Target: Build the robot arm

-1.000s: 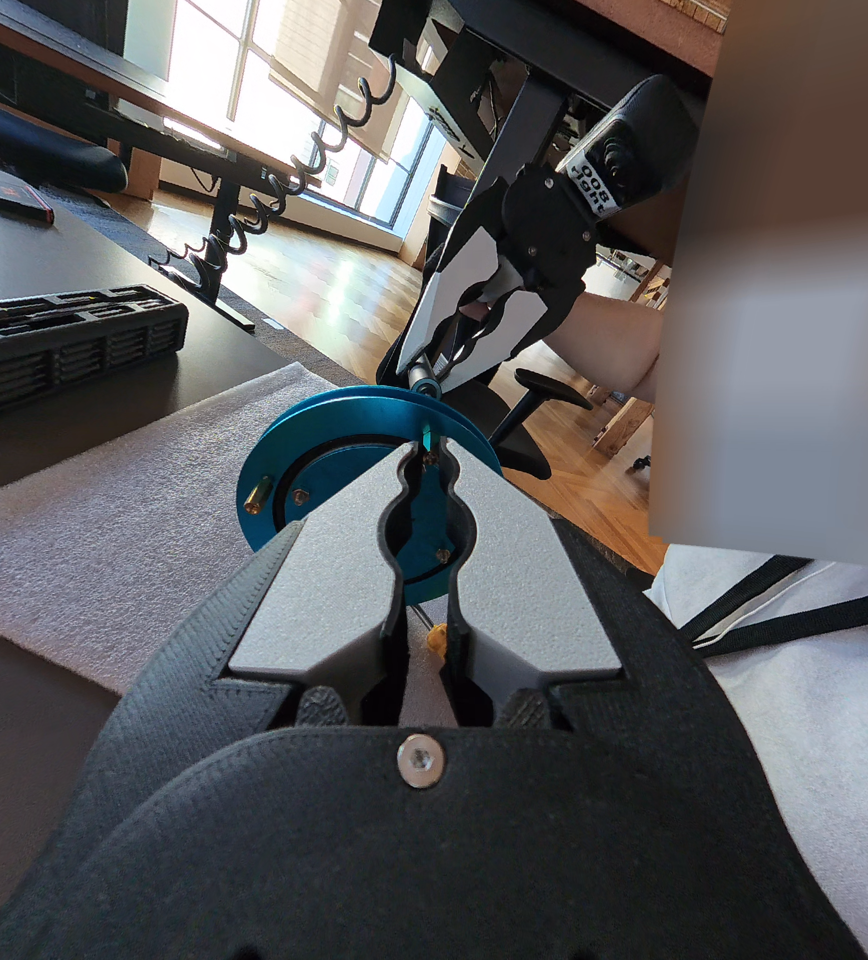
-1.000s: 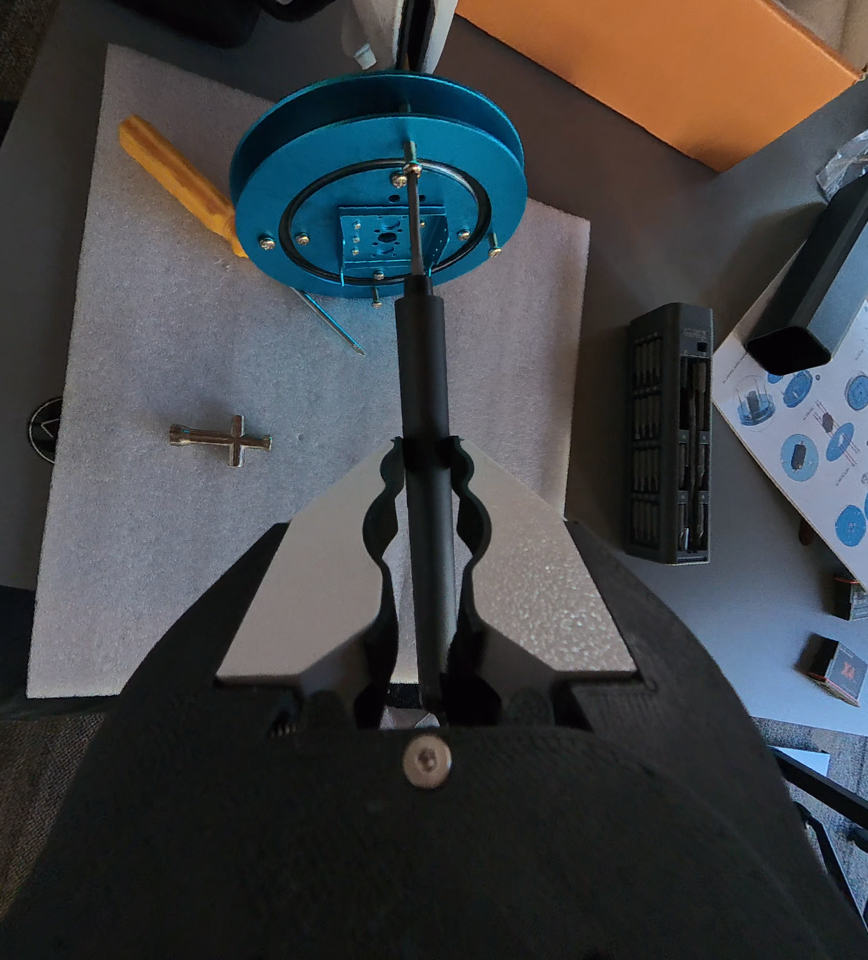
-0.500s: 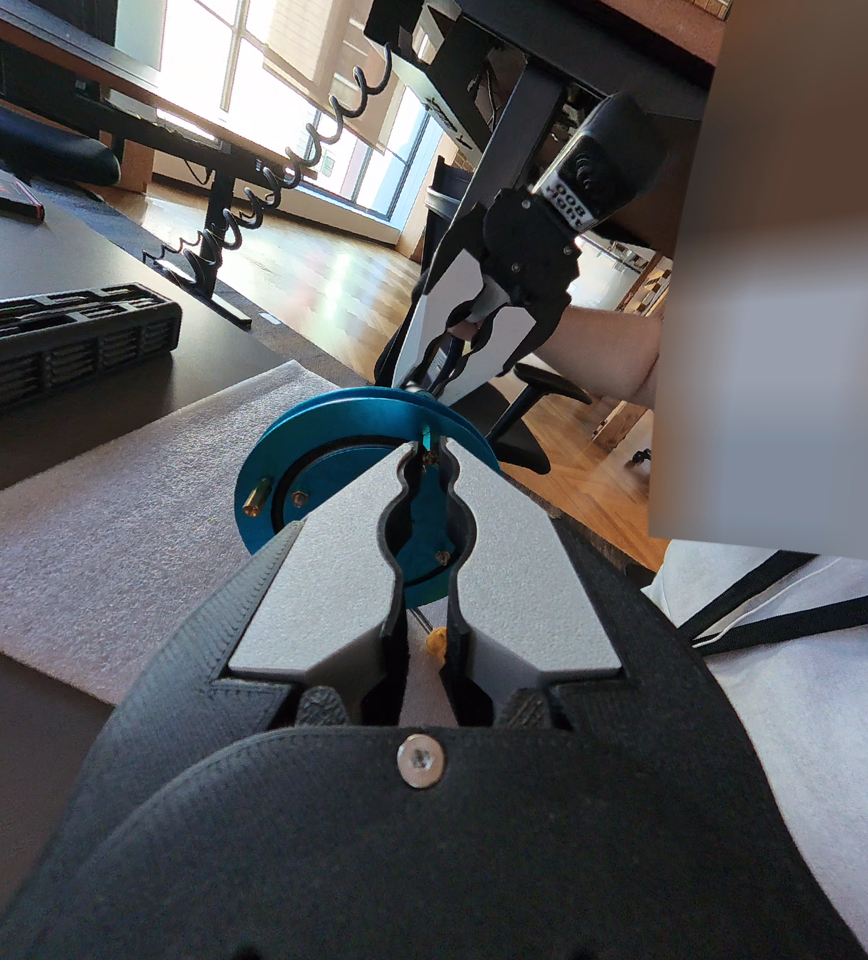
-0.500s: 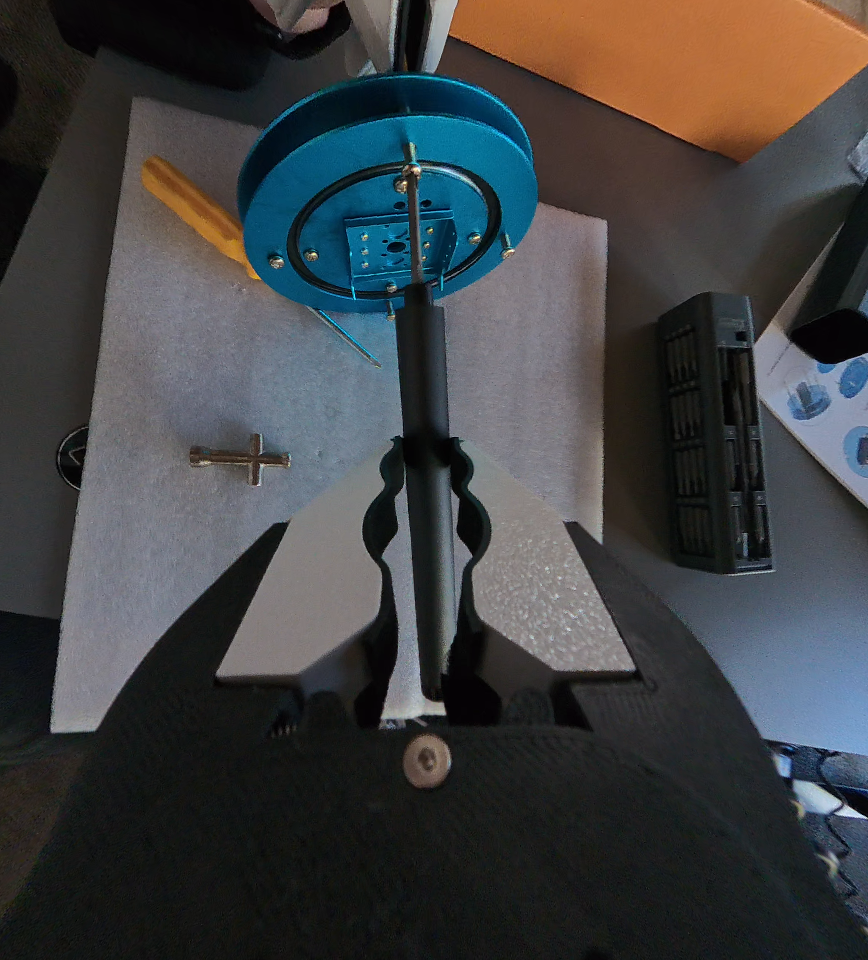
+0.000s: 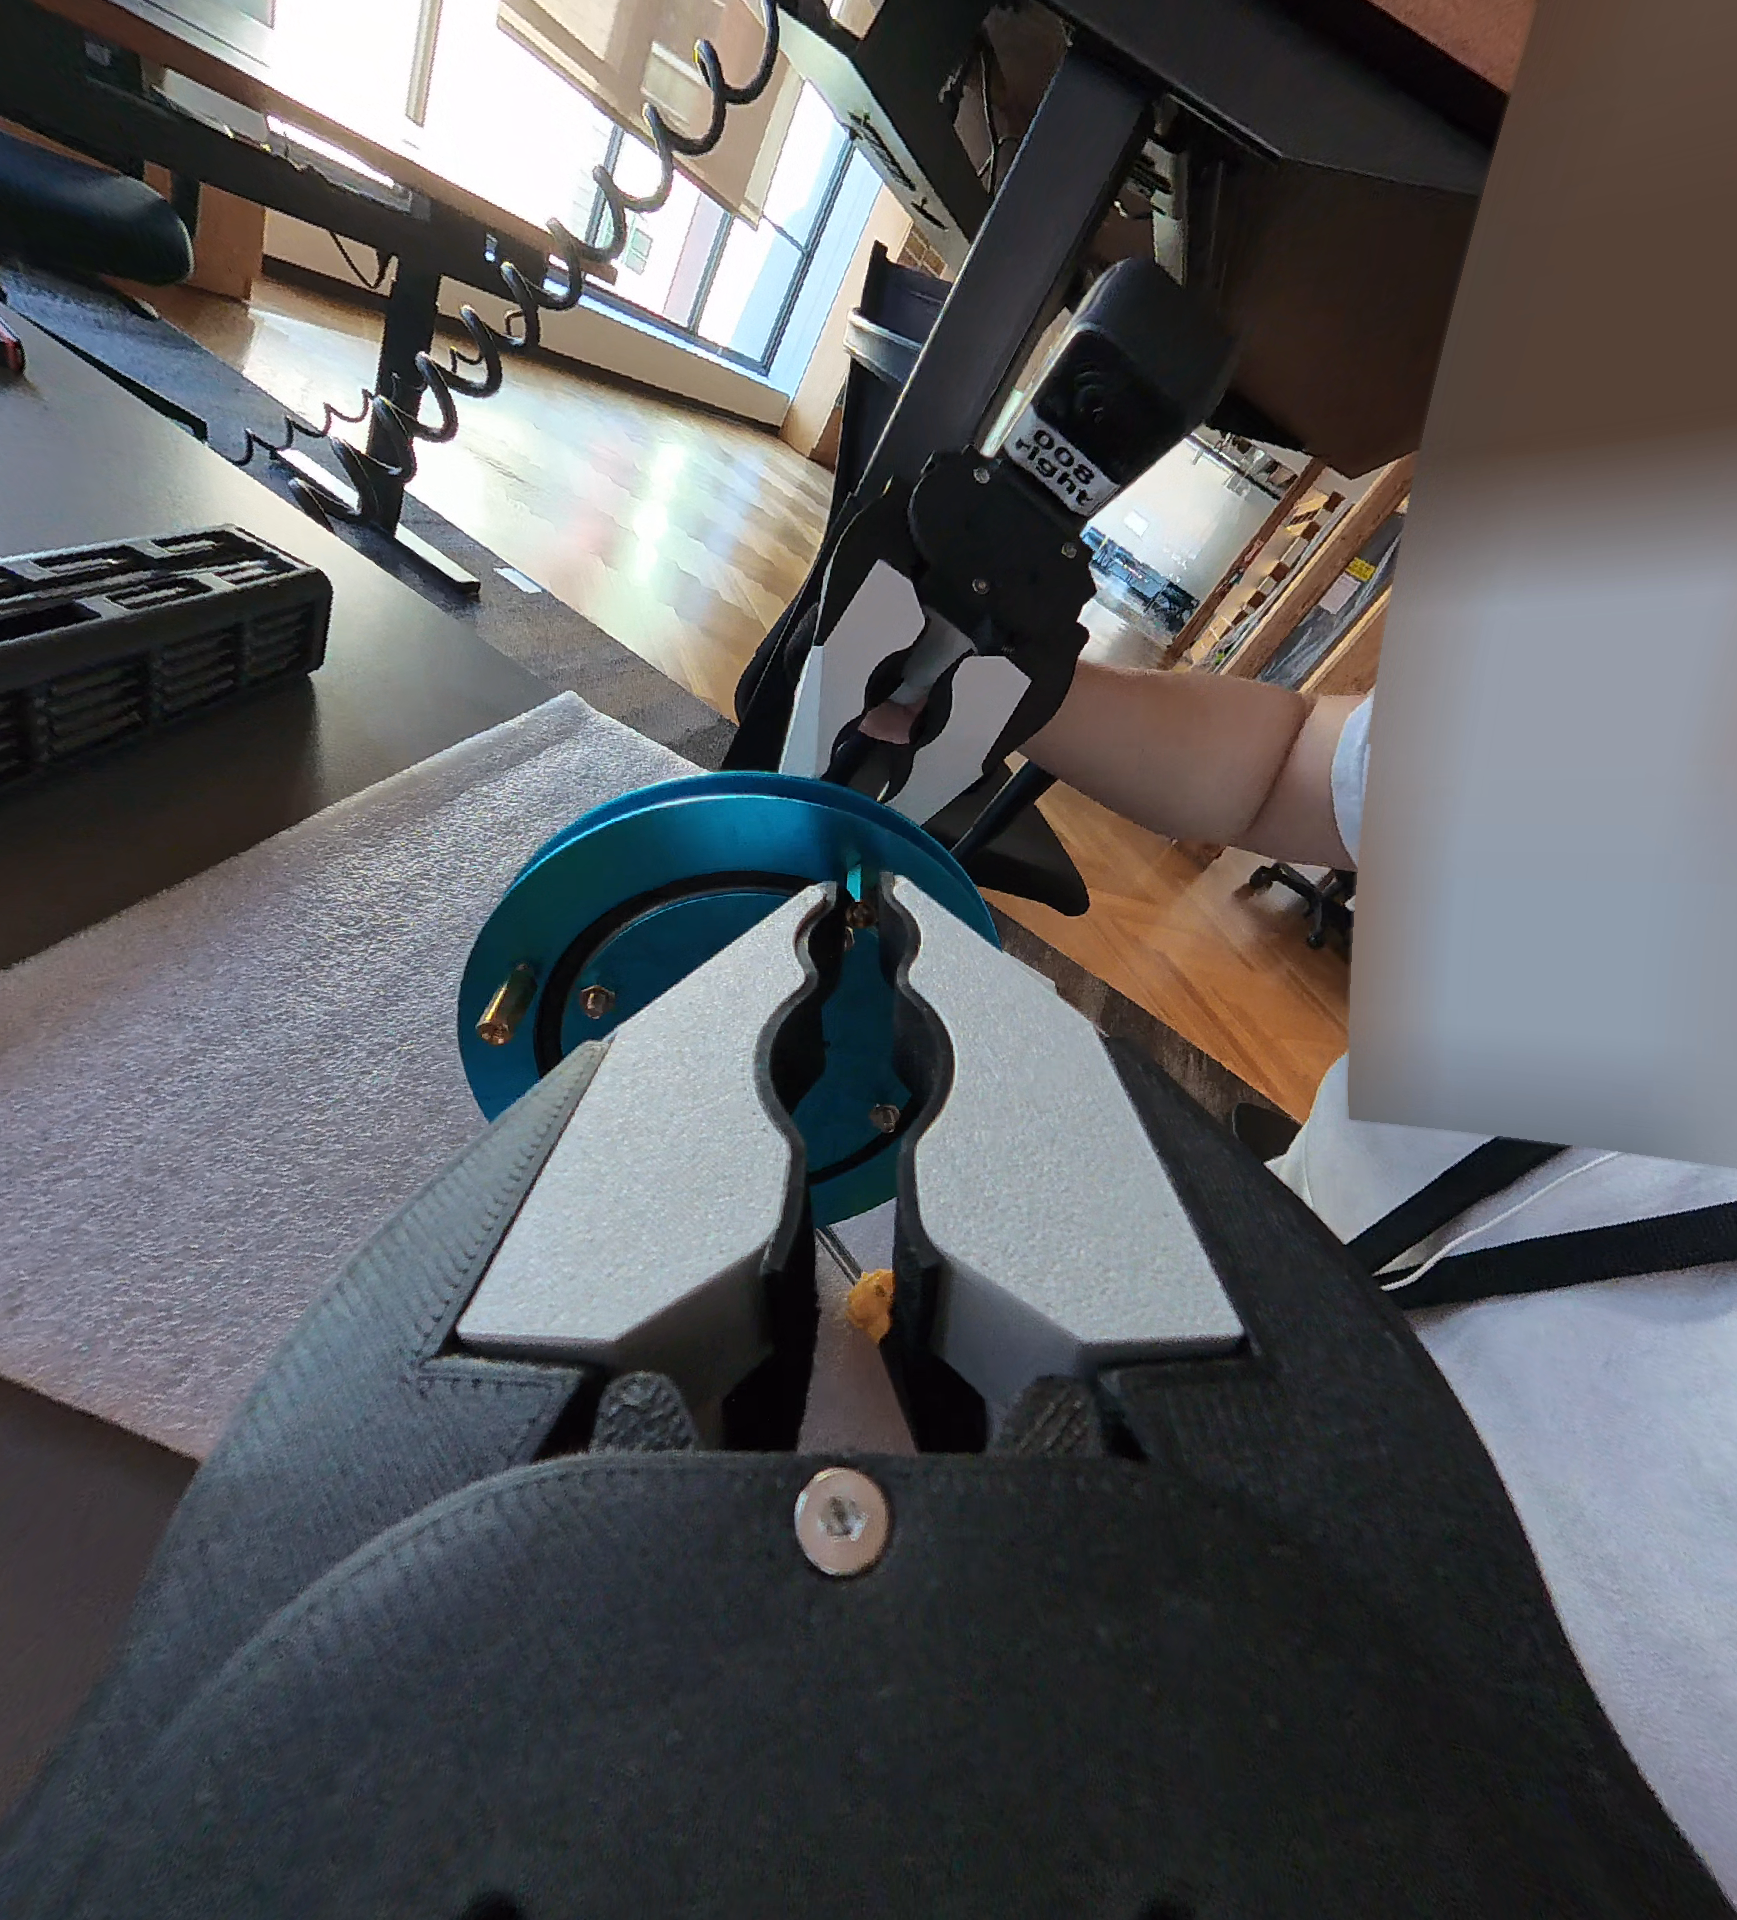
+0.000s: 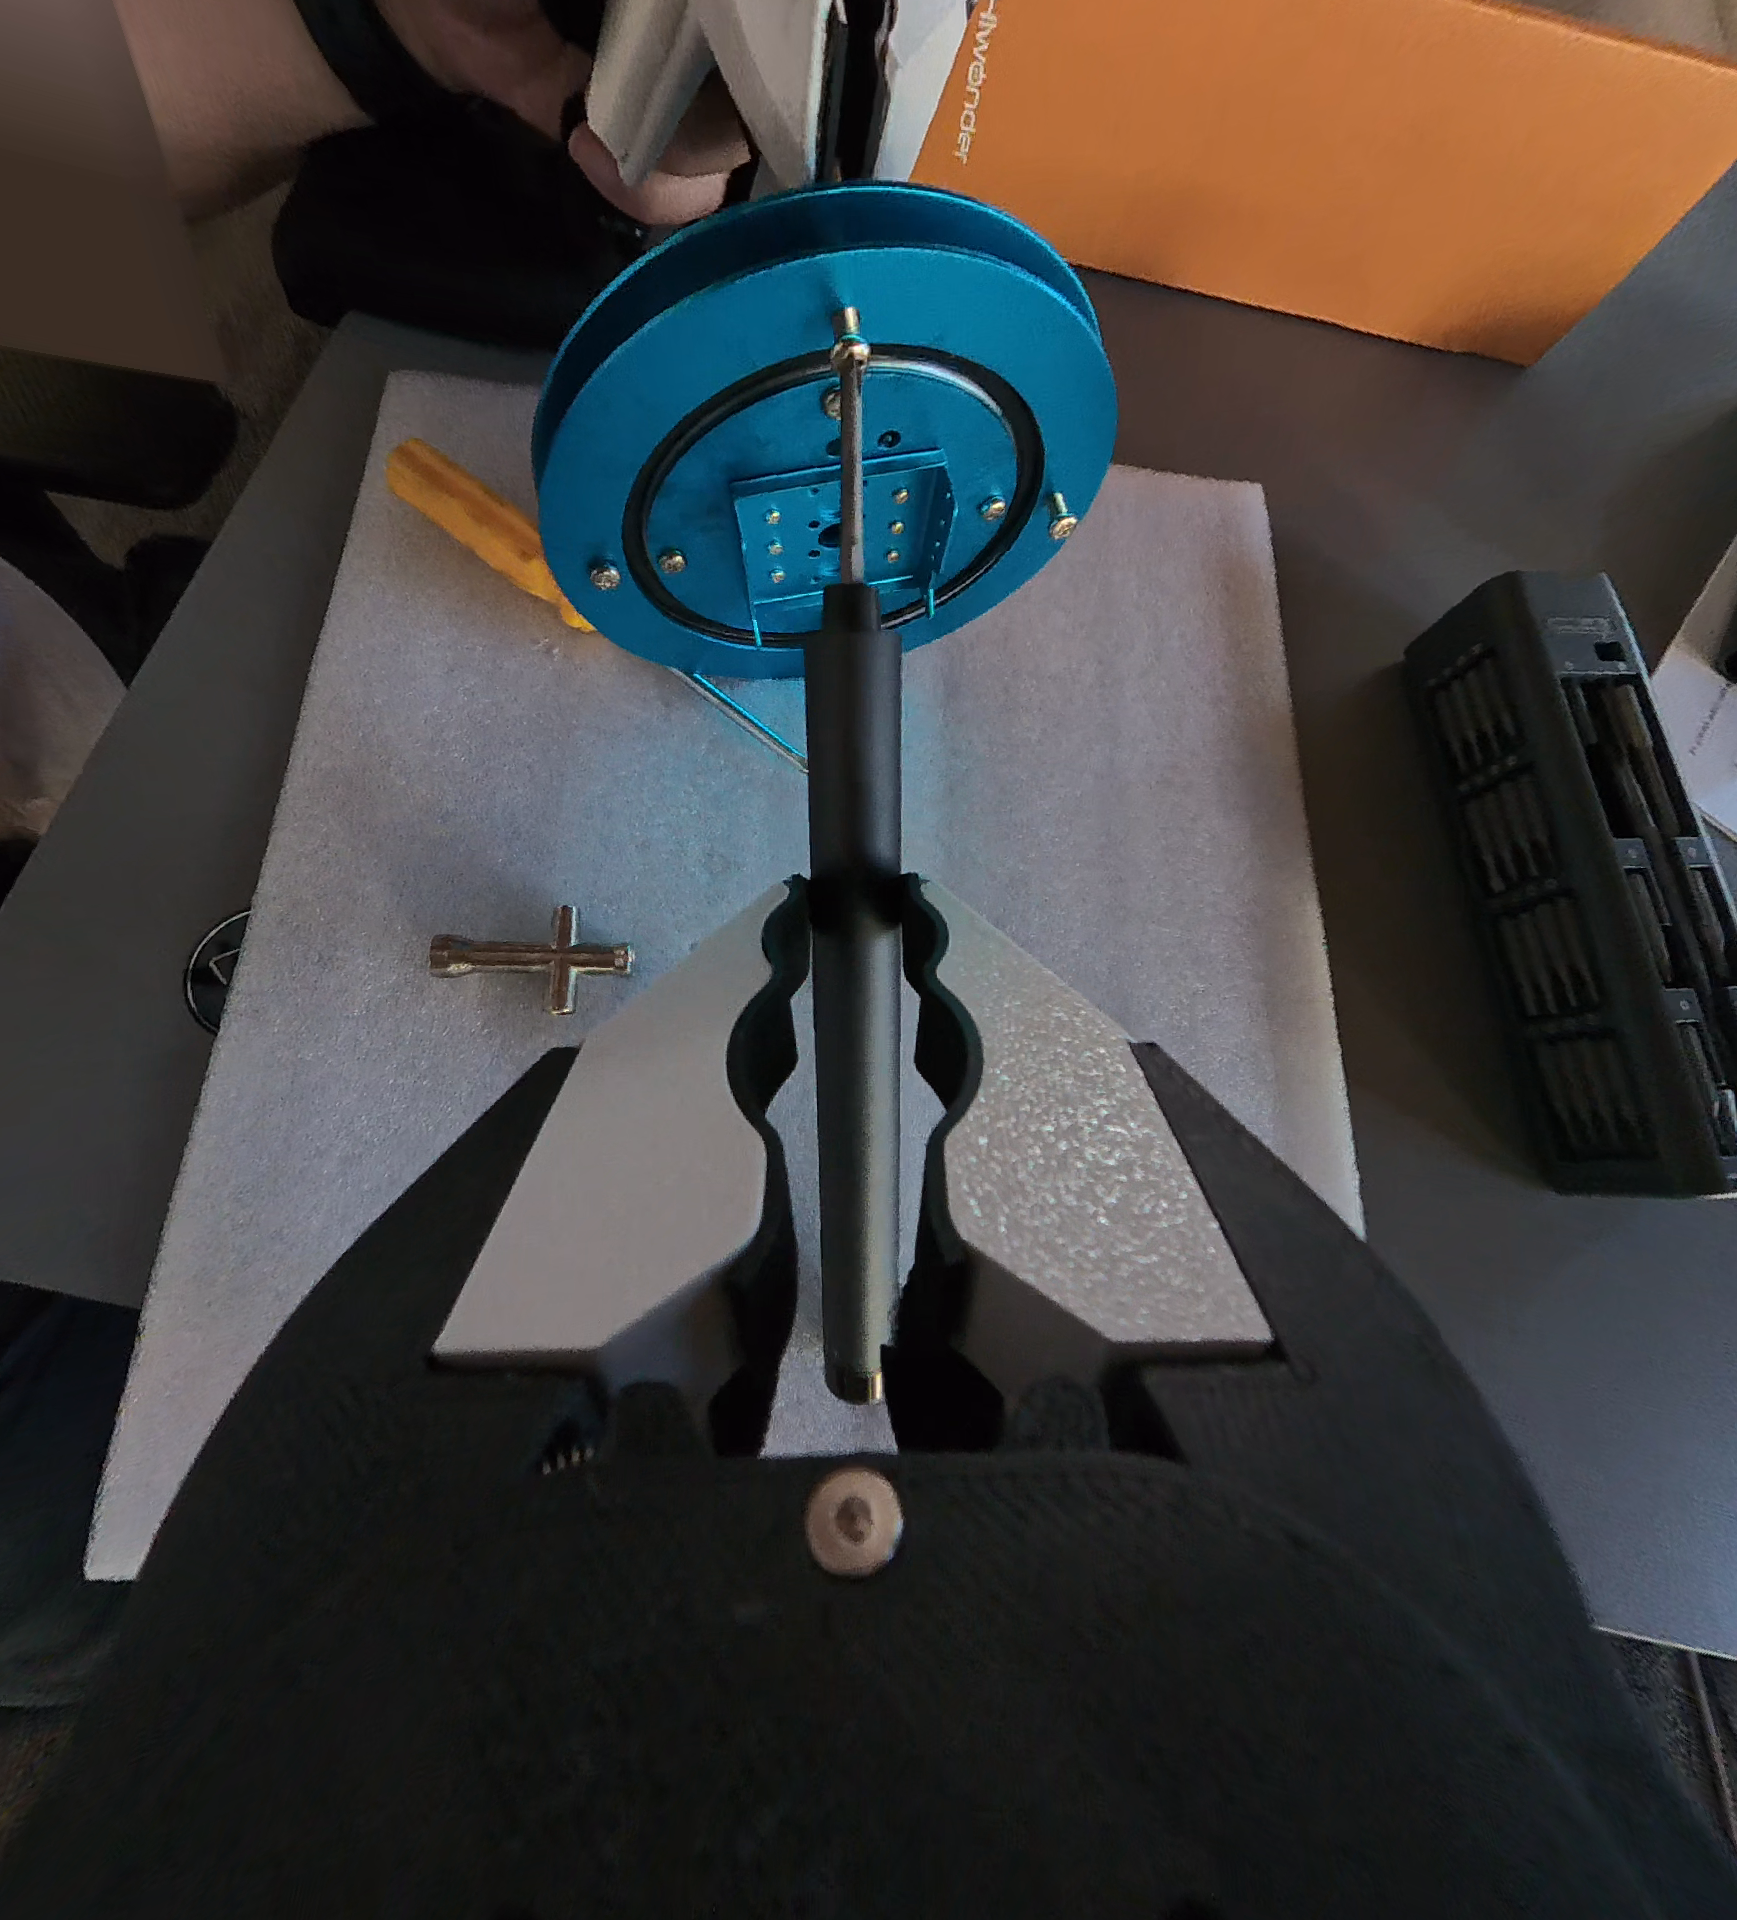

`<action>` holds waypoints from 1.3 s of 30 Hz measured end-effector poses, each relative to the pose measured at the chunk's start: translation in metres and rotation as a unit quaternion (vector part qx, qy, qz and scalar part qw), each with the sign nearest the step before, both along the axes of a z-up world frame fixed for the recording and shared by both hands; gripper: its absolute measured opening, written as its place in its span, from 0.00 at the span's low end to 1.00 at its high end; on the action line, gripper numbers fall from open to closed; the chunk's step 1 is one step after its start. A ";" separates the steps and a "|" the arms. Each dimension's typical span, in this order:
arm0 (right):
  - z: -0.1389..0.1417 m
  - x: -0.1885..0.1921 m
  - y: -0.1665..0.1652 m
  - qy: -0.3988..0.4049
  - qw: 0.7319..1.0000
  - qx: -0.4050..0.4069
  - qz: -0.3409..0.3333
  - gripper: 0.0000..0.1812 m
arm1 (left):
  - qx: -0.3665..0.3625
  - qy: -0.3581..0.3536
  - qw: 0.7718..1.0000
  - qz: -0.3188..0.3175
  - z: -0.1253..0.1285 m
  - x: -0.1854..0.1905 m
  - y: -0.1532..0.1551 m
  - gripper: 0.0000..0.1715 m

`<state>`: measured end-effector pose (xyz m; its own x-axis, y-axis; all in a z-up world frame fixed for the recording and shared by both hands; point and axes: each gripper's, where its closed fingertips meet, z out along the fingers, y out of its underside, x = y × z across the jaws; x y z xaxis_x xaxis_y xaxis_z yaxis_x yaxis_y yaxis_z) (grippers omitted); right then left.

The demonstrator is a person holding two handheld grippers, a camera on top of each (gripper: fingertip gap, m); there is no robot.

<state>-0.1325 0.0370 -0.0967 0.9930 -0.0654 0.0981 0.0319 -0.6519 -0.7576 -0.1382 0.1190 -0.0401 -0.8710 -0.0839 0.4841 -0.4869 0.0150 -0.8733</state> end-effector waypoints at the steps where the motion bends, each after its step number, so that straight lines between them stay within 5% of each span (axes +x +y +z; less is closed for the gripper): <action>1: 0.000 0.000 0.000 0.004 1.000 0.003 0.000 0.09 | 0.001 0.002 1.000 -0.002 0.000 0.000 0.000 0.02; 11: 0.008 0.001 0.003 -0.036 0.999 0.025 -0.011 0.14 | 0.004 0.008 1.000 -0.007 0.000 -0.001 -0.002 0.02; 29: 0.003 -0.002 -0.004 -0.212 0.969 0.007 -0.127 0.16 | -0.006 0.011 1.000 -0.008 0.000 -0.002 -0.002 0.02; 39: 0.000 0.003 -0.007 -0.207 0.970 -0.011 -0.130 0.13 | -0.011 0.015 1.000 -0.009 0.000 -0.001 -0.002 0.03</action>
<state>-0.1298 0.0297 -0.0969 0.8181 -0.3017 0.4896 0.1625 -0.6953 -0.7001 -0.1396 0.1175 -0.0400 -0.8572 -0.0577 0.5117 -0.5128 0.0045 -0.8585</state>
